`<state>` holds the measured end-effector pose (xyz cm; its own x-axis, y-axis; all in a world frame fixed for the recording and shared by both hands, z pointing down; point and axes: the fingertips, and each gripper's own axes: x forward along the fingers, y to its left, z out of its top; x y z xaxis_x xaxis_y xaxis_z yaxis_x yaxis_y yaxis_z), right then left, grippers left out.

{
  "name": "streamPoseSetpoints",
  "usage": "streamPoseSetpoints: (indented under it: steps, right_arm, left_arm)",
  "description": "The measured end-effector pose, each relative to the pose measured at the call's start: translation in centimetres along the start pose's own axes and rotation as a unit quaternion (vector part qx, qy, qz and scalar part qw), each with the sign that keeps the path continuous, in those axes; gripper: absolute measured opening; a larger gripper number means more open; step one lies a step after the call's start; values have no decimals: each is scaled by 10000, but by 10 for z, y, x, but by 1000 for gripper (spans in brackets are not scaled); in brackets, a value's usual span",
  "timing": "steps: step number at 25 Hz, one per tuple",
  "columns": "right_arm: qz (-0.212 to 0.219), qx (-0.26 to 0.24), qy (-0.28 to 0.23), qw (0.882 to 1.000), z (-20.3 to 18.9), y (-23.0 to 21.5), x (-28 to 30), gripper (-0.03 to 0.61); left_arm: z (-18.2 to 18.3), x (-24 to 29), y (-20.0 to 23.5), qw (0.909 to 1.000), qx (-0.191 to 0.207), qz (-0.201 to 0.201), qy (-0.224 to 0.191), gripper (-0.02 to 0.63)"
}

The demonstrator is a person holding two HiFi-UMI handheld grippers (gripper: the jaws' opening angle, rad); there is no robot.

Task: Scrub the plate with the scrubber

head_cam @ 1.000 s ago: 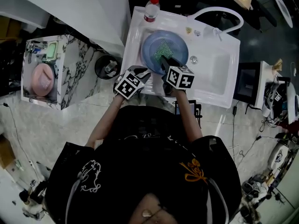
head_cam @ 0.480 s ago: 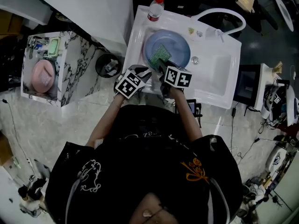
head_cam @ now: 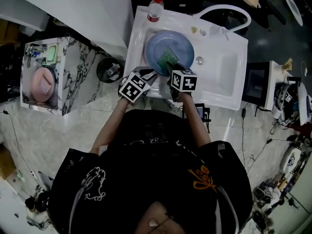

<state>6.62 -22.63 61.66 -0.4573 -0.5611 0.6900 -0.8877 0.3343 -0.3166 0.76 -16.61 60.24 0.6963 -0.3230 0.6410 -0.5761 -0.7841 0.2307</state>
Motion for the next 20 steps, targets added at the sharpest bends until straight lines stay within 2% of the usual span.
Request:
streamPoseSetpoints:
  steps: [12, 20]
  right_arm:
    - [-324, 302, -168, 9989, 3, -43, -18, 94]
    - [-602, 107, -211, 9979, 15, -82, -24, 94]
  left_arm:
    - [18, 24, -12, 9997, 153, -188, 38, 101]
    - [26, 38, -17, 9997, 134, -205, 64, 101]
